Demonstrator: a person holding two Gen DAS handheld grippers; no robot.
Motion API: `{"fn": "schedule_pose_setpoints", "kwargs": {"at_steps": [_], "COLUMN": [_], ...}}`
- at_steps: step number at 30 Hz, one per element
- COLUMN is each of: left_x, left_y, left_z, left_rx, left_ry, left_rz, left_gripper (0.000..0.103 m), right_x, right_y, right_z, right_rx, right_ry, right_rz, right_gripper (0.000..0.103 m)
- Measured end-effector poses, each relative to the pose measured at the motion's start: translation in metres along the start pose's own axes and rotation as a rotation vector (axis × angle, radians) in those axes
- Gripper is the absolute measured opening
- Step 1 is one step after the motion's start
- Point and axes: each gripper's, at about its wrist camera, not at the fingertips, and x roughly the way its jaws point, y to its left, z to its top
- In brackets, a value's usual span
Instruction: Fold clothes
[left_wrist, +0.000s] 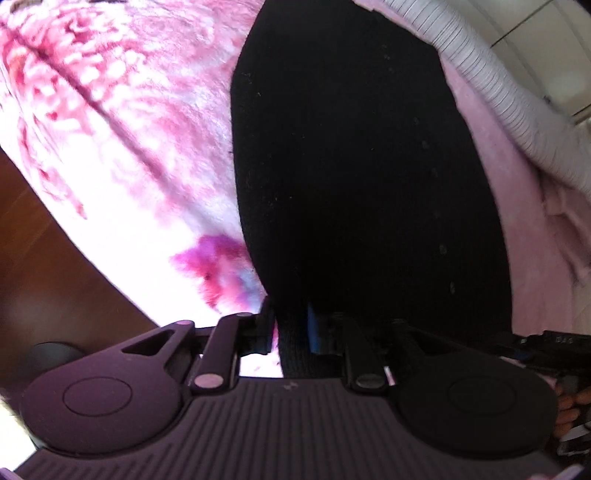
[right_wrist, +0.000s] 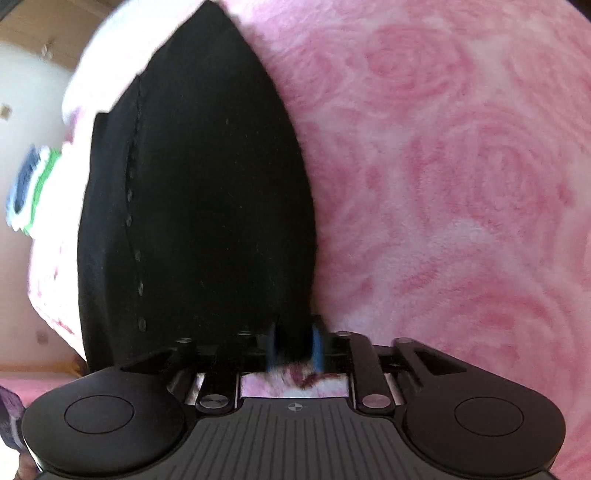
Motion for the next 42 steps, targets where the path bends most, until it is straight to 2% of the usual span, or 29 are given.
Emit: {"fn": "schedule_pose_setpoints", "kwargs": {"at_steps": [2,3,5,7,10,12,15,18,21,23,25,27,29,32,35,38,42], "left_x": [-0.017,-0.024,-0.036,-0.037,-0.026,-0.008,0.024,0.035,0.024,0.018,0.011,0.001,-0.008,-0.005,0.015,0.030,0.046], "left_y": [-0.008,-0.011,-0.018,-0.025,-0.041,-0.058,-0.083,-0.094,-0.098,-0.101,-0.104,-0.107,-0.110,-0.118,-0.119,-0.113,-0.098], "left_z": [0.001,0.003,0.008,0.018,0.033,0.031,0.013,-0.015,-0.036,-0.049,-0.057,-0.042,-0.024,0.005,0.029,0.051,0.090], "left_rx": [0.048,0.071,0.109,0.126,0.149,0.194,0.267,0.294,0.332,0.356,0.374,0.329,0.289,0.269,0.241,0.213,0.232], "left_ry": [-0.001,-0.018,-0.053,-0.096,-0.136,-0.144,-0.126,-0.131,-0.086,-0.055,-0.023,-0.029,-0.075,-0.142,-0.125,-0.112,-0.131], "left_rz": [0.076,0.115,0.174,0.168,0.135,0.100,0.104,0.132,0.144,0.151,0.156,0.126,0.092,0.087,0.097,0.081,0.083], "left_gripper": [0.023,0.023,0.019,0.019,0.019,0.019,0.019,0.019,0.019,0.019,0.018,0.018,0.019,0.019,0.019,0.019,0.019], "right_x": [-0.005,-0.009,-0.020,-0.027,-0.018,-0.001,0.025,0.044,0.031,0.026,0.018,0.013,-0.001,-0.010,0.003,0.026,0.039], "right_y": [0.011,0.020,0.037,0.052,0.073,0.087,0.100,0.081,0.062,0.057,0.052,0.052,0.062,0.083,0.092,0.099,0.096], "right_z": [0.007,0.010,0.014,0.020,0.035,0.041,0.034,-0.001,-0.039,-0.051,-0.044,-0.031,-0.024,-0.003,0.024,0.050,0.080], "right_rx": [-0.087,-0.140,-0.248,-0.359,-0.471,-0.521,-0.615,-0.717,-0.783,-0.807,-0.720,-0.648,-0.651,-0.693,-0.656,-0.604,-0.552], "right_ry": [0.039,0.025,-0.037,-0.121,-0.219,-0.232,-0.234,-0.099,-0.149,-0.107,-0.052,0.010,-0.041,-0.126,-0.136,-0.095,-0.104], "right_rz": [-0.112,-0.164,-0.249,-0.336,-0.302,-0.259,-0.230,-0.289,-0.300,-0.328,-0.311,-0.309,-0.302,-0.270,-0.225,-0.206,-0.158], "right_gripper": [0.038,0.041,0.042,0.042,0.042,0.042,0.042,0.042,0.042,0.042,0.042,0.042,0.042,0.042,0.042,0.042,0.042]}}
